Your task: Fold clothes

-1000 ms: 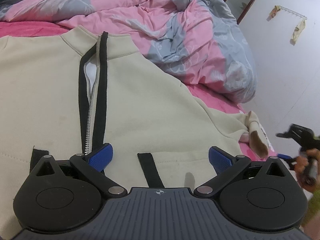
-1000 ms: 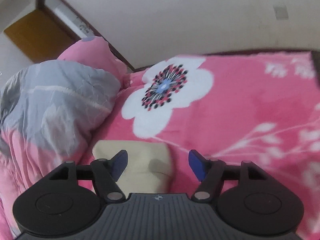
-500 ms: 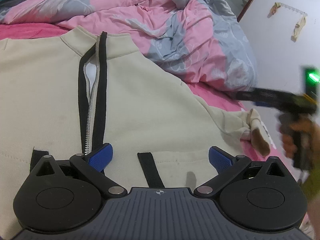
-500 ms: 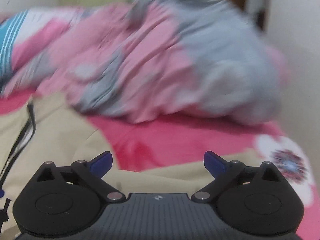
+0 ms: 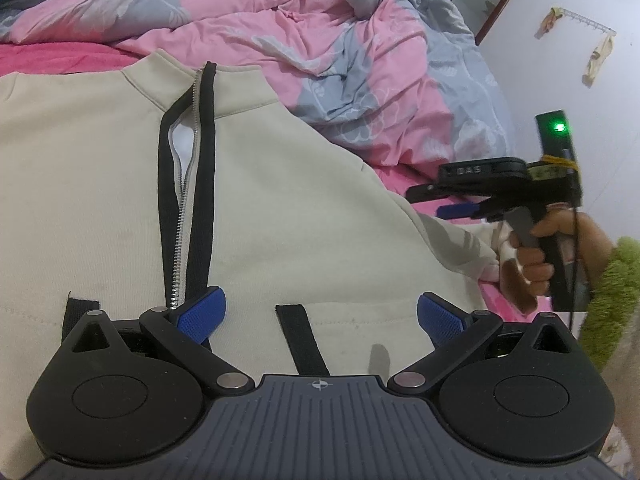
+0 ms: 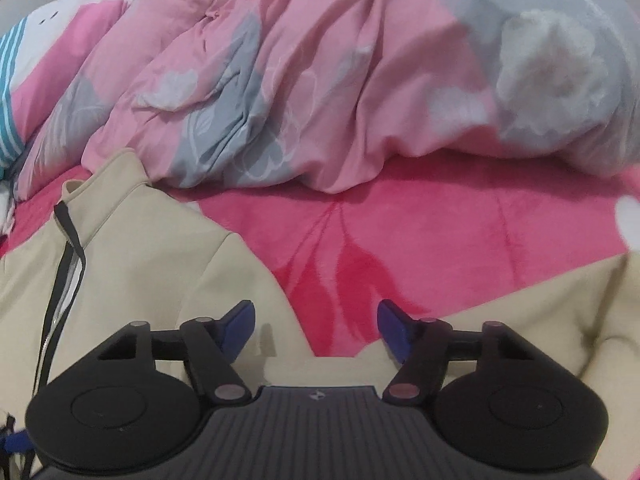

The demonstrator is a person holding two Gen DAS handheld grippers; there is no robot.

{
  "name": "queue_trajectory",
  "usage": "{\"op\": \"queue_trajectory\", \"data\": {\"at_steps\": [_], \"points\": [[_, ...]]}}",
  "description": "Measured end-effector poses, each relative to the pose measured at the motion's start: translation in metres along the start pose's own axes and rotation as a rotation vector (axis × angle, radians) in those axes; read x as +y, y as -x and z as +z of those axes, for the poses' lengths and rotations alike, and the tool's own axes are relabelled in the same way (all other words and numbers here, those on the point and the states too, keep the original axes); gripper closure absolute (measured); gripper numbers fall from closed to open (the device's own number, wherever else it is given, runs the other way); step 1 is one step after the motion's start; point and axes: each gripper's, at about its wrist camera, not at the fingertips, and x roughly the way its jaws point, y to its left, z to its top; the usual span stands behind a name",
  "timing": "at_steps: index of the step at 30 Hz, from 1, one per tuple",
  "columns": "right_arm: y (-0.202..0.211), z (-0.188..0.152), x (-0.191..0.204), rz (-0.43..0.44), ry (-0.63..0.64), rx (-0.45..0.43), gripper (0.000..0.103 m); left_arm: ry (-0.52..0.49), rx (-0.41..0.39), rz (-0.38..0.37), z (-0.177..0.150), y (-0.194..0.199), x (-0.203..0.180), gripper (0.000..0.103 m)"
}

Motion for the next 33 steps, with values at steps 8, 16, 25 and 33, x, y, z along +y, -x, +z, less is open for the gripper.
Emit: {"op": "queue_trajectory", "data": {"at_steps": [8, 16, 25, 33], "points": [[-0.005, 0.008, -0.005, 0.095, 0.006, 0.012, 0.033, 0.003, -0.001, 0.000, 0.000, 0.000, 0.000, 0.000], [-0.047, 0.014, 0.012, 0.090, 0.087, 0.045, 0.033, -0.004, -0.002, 0.005, -0.001, -0.001, -0.001, 0.000], [-0.043, -0.003, 0.036, 0.052, 0.171, -0.021, 0.096, -0.011, -0.002, 0.013, -0.001, -0.001, -0.002, 0.000], [-0.039, 0.003, 0.056, -0.131, 0.326, -0.137, 0.101, -0.027, 0.003, 0.021, -0.002, -0.002, -0.003, 0.000]]}}
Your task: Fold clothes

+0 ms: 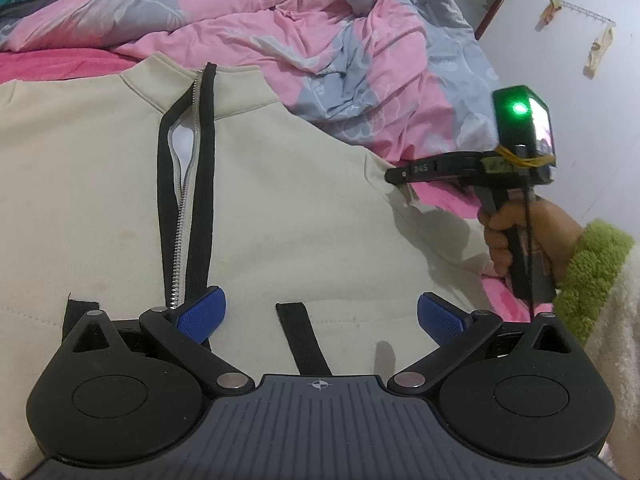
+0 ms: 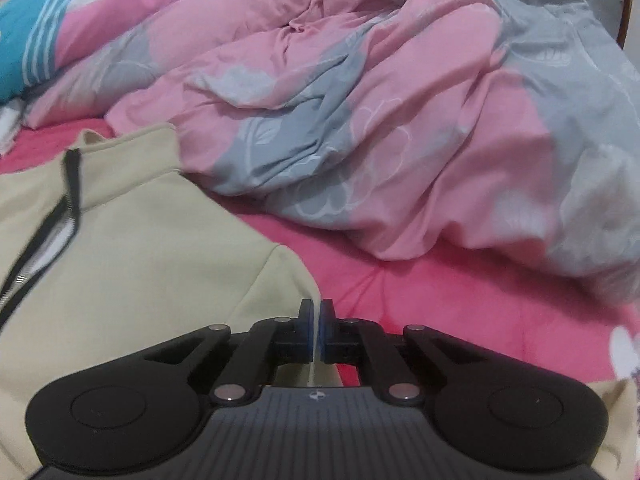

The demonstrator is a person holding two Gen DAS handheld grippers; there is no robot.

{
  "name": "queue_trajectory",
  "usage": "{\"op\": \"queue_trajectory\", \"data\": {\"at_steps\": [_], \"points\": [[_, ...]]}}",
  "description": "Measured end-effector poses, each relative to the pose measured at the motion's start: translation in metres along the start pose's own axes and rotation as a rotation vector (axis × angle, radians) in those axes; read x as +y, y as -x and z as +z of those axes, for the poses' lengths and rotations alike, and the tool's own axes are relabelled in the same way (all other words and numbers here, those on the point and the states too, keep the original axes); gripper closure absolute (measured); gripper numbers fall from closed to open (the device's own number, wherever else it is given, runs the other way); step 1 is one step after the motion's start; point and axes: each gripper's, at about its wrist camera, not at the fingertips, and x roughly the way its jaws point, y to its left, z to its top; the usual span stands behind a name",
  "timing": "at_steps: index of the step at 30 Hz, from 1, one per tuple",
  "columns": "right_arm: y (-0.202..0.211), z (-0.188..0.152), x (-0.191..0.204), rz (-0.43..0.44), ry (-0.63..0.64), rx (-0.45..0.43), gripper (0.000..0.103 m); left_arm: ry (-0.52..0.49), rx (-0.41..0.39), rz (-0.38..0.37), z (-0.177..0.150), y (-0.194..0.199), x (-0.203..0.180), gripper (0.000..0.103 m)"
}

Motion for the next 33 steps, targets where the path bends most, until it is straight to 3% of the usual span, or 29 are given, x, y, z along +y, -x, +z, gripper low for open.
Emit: {"op": "queue_trajectory", "data": {"at_steps": [6, 8, 9, 13, 15, 21, 23, 25, 28, 33], "points": [[-0.021, -0.015, 0.021, -0.158, 0.119, -0.027, 0.097, -0.018, 0.006, 0.012, -0.001, -0.001, -0.002, 0.000], [-0.015, -0.013, 0.015, -0.176, 0.072, -0.049, 0.081, -0.019, 0.006, 0.013, -0.001, -0.001, -0.003, 0.000], [-0.012, -0.012, 0.012, -0.183, 0.046, -0.059, 0.080, -0.019, 0.006, 0.013, -0.001, -0.001, -0.003, 0.000], [0.015, -0.011, -0.005, -0.178, -0.060, -0.122, 0.079, -0.020, 0.007, 0.015, -0.001, -0.001, -0.004, 0.000], [0.031, -0.016, -0.016, -0.131, -0.138, -0.141, 0.079, -0.017, 0.005, 0.013, -0.002, -0.001, -0.004, 0.000], [0.052, -0.045, -0.026, -0.023, -0.229, -0.106, 0.079, -0.011, 0.004, 0.008, -0.002, -0.001, -0.004, 0.000], [0.045, -0.053, -0.027, -0.046, -0.228, -0.056, 0.076, -0.011, 0.004, 0.008, -0.002, -0.001, -0.004, 0.000], [0.040, -0.059, -0.027, -0.069, -0.231, -0.028, 0.066, -0.011, 0.003, 0.006, -0.002, -0.001, -0.003, 0.000], [0.050, -0.059, -0.025, -0.094, -0.240, -0.067, 0.064, -0.004, 0.001, 0.001, -0.001, -0.001, -0.002, 0.000], [0.056, -0.082, -0.025, -0.064, -0.277, -0.114, 0.059, -0.010, 0.001, 0.004, -0.001, -0.001, -0.003, 0.000]]}}
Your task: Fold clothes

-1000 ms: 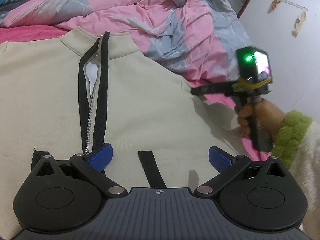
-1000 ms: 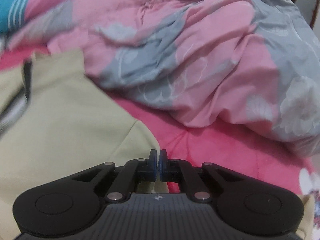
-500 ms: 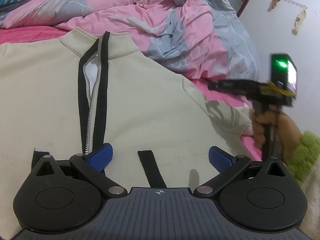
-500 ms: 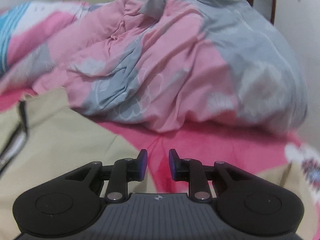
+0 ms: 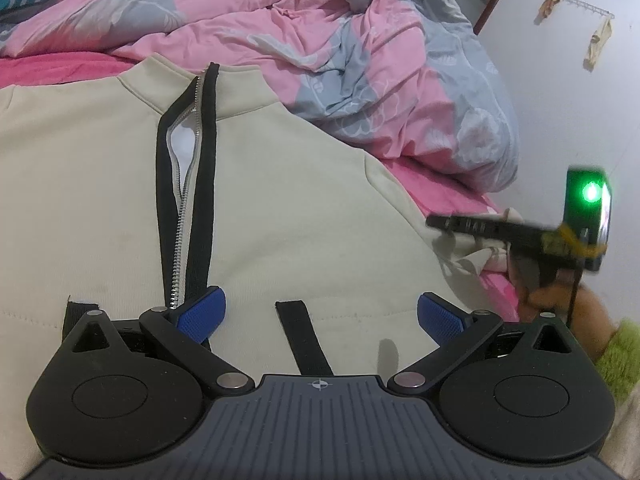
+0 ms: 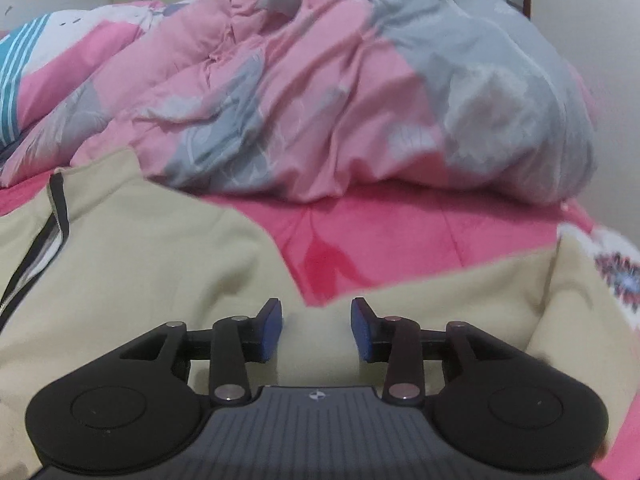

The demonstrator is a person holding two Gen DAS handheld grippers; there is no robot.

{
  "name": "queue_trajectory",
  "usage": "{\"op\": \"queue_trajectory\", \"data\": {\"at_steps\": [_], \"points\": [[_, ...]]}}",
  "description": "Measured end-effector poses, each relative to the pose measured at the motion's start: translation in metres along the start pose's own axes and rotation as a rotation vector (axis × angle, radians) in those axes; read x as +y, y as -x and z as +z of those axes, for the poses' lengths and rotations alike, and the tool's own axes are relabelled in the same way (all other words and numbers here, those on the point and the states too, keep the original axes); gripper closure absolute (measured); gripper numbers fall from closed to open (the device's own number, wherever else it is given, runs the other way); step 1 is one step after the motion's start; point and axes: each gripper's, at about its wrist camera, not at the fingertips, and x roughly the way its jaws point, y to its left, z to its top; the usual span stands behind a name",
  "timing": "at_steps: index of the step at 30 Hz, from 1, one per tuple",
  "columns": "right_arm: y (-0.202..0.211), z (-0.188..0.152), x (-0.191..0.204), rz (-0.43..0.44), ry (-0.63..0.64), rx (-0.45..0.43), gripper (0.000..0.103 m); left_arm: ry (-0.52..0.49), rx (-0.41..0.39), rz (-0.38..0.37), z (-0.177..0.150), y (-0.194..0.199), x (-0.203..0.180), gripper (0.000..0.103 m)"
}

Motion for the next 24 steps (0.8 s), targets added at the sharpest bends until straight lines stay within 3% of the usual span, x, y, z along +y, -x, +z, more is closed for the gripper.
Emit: {"op": "queue_trajectory", "data": {"at_steps": [4, 12, 15, 19, 24], "points": [[0.001, -0.013, -0.003, 0.008, -0.013, -0.037, 0.056, 0.006, -0.004, -0.005, 0.000, 0.001, 0.001, 0.000], [0.002, -0.020, 0.002, -0.023, 0.013, -0.073, 0.041, -0.003, 0.004, 0.007, 0.001, 0.001, -0.002, 0.000], [0.003, -0.021, 0.008, -0.059, 0.042, -0.083, 0.027, -0.012, 0.011, 0.020, 0.002, 0.001, -0.004, 0.000], [0.000, -0.021, 0.002, 0.001, 0.016, -0.064, 0.004, 0.009, 0.018, 0.042, 0.005, 0.006, -0.006, 0.000], [0.001, -0.021, -0.001, 0.024, 0.003, -0.065, 0.000, 0.014, 0.004, 0.118, 0.014, 0.031, -0.015, 0.000]]}}
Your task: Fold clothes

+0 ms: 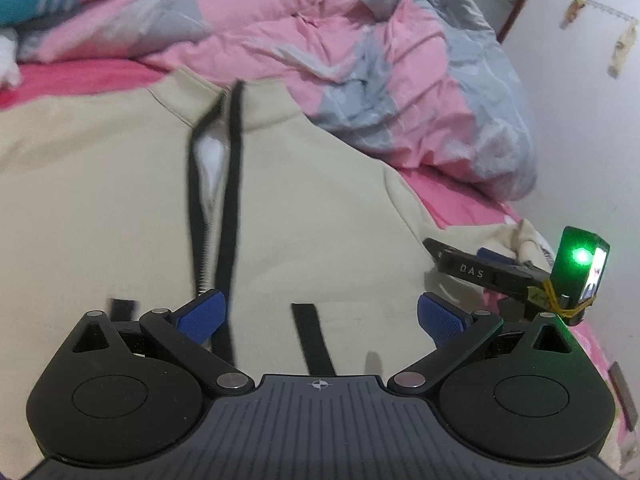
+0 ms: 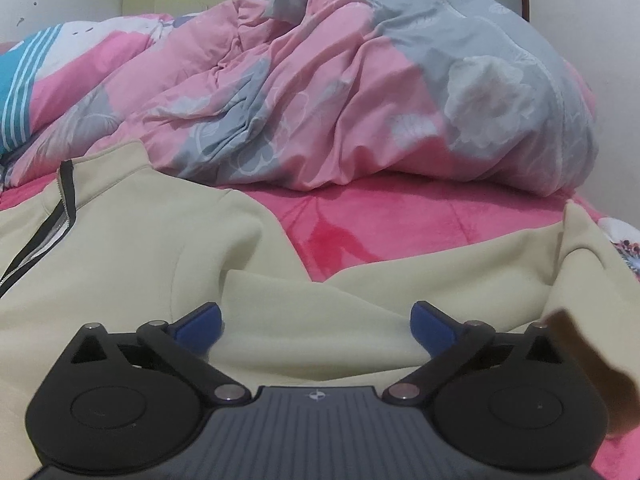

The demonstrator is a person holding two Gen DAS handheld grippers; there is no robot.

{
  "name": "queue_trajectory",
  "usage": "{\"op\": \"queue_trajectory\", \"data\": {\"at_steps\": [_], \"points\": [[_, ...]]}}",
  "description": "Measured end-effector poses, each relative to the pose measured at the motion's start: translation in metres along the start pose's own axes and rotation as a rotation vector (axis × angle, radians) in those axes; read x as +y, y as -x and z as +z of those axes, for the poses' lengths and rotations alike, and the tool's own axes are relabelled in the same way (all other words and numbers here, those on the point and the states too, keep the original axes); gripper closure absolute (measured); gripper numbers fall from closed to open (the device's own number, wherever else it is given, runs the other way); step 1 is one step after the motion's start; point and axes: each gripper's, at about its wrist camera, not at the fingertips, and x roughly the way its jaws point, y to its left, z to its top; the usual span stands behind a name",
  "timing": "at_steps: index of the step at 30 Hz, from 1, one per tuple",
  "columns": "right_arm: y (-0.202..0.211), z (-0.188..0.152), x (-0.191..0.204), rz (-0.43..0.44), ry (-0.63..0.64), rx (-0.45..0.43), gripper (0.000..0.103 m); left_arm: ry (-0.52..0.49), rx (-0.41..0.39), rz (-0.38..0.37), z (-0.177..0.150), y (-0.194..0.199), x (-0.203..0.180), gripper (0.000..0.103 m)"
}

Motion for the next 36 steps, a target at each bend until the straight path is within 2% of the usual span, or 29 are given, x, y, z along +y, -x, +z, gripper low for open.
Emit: {"op": "queue_trajectory", "data": {"at_steps": [4, 7, 10, 16, 20, 23, 25, 27, 29, 32, 36], "points": [[0.001, 0.000, -0.001, 0.006, -0.008, -0.001, 0.000, -0.081, -0.019, -0.003, 0.006, 0.007, -0.025, 0.000], [0.002, 0.001, -0.003, 0.013, -0.021, -0.004, 0.000, -0.136, -0.024, -0.043, -0.001, -0.010, -0.042, 0.000], [-0.003, 0.003, -0.001, 0.011, -0.008, 0.035, 0.000, -0.171, 0.001, -0.039, -0.012, -0.031, -0.044, 0.000], [-0.005, 0.002, 0.003, -0.010, 0.014, 0.046, 0.000, -0.118, 0.018, -0.033, -0.021, -0.046, -0.026, 0.000], [0.005, 0.005, -0.003, -0.005, -0.005, 0.021, 0.000, -0.126, 0.009, -0.037, -0.023, -0.046, -0.024, 0.000], [0.043, 0.006, -0.016, -0.084, -0.054, -0.127, 0.000, -0.150, 0.007, -0.025, -0.026, -0.046, -0.027, 0.000], [0.069, 0.002, -0.029, -0.221, -0.074, -0.215, 0.000, -0.144, 0.007, -0.031, -0.025, -0.045, -0.026, 0.000], [0.082, -0.007, -0.043, -0.366, -0.063, -0.239, 0.000, -0.133, 0.006, -0.038, -0.025, -0.045, -0.024, 0.000], [0.086, -0.014, -0.055, -0.479, -0.041, -0.203, 0.000, -0.130, 0.006, -0.041, -0.025, -0.045, -0.024, 0.000], [0.074, -0.015, -0.064, -0.541, 0.078, -0.056, 0.000, -0.124, 0.005, -0.046, -0.024, -0.045, -0.023, 0.000], [0.042, -0.021, -0.045, -0.575, 0.412, 0.039, 0.000, -0.115, 0.004, -0.053, -0.024, -0.046, -0.021, 0.000]]}}
